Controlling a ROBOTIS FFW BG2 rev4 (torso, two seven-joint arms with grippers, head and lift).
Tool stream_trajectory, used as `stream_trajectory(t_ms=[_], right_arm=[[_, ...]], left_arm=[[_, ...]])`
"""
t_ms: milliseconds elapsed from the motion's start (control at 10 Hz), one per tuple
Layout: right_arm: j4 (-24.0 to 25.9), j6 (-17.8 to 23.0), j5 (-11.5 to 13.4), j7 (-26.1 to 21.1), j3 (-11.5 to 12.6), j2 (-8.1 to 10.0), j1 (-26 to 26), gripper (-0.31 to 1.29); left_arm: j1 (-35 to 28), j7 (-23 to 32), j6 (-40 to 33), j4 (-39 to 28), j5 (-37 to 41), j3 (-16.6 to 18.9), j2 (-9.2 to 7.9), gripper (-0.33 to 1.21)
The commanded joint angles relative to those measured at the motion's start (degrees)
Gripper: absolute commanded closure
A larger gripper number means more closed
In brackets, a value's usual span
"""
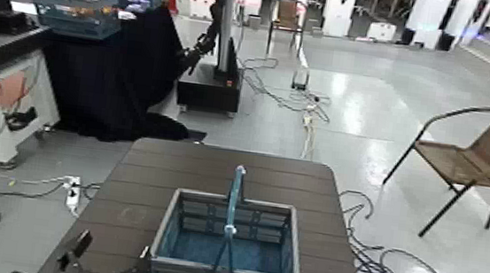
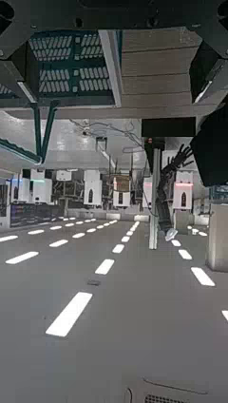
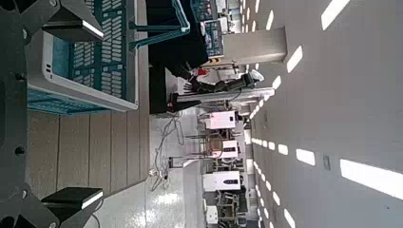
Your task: Place the crate on the table.
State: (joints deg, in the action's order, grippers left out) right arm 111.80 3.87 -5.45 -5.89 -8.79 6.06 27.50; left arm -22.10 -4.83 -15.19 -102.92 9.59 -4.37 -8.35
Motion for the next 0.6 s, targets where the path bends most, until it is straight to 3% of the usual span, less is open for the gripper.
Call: stream_trajectory(t_ms=[100, 600], right_arm=[[-0.1, 0.0, 0.0, 0.0, -0.1, 0.09, -0.1, 0.15], [0.1, 0.1, 0.1, -0.1, 0.1, -0.18, 0.1, 0.15]], left_arm=[[0.1, 0.0, -0.3, 0.4, 0.2, -0.2, 0.0, 0.11], [0.0, 0.3, -0.6, 0.4, 0.2, -0.1, 0.26, 0.11]])
